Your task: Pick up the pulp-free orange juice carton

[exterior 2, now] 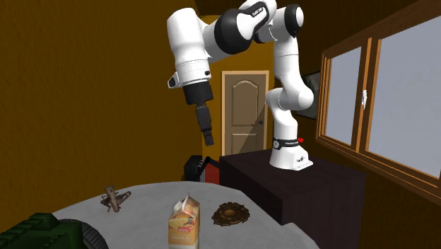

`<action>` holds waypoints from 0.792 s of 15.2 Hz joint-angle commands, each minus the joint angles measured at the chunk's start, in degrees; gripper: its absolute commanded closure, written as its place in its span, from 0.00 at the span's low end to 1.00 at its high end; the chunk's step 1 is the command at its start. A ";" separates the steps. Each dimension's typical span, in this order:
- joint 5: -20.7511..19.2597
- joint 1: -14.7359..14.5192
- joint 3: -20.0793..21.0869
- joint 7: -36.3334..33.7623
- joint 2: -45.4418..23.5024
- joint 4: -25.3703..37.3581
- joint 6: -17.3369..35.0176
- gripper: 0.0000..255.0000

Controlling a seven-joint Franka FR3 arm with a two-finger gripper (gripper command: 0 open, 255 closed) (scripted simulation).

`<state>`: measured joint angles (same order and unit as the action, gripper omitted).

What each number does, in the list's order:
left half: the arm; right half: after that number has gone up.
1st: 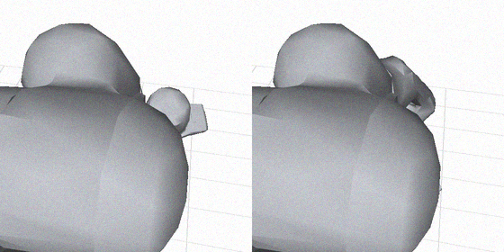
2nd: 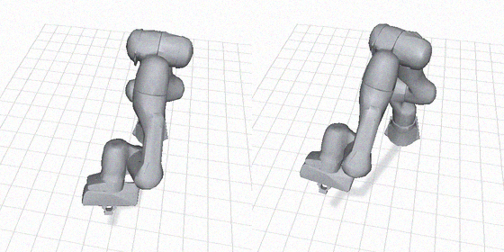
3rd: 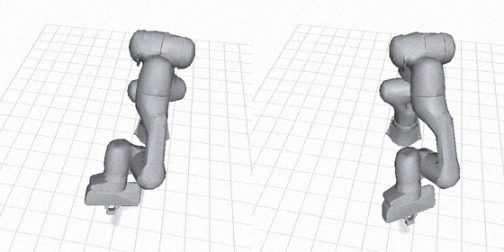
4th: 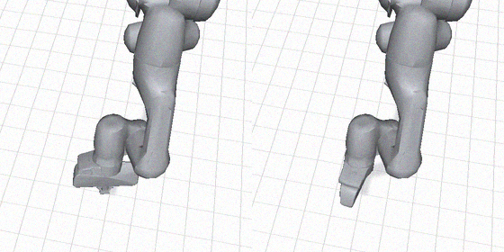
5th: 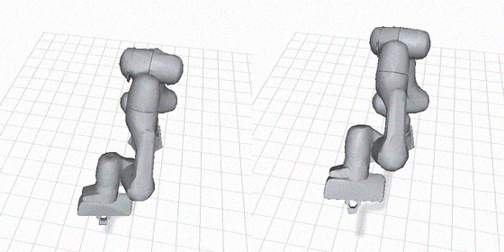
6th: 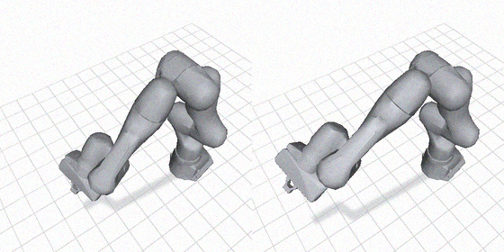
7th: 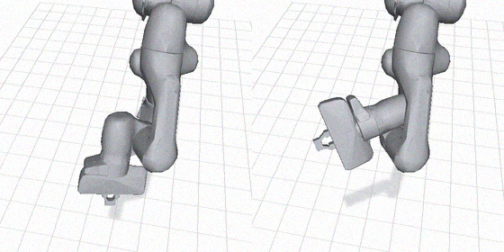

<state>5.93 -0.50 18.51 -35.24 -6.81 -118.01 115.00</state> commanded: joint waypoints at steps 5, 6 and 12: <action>-1.41 -2.20 -0.44 -7.25 -14.00 10.11 3.39 0.00; -1.59 -2.64 -0.64 -8.30 -16.32 12.16 3.62 0.00; -2.09 -5.49 -2.14 -13.83 -30.51 26.50 3.49 0.00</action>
<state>3.91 -5.49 16.67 -48.14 -34.71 -94.49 118.79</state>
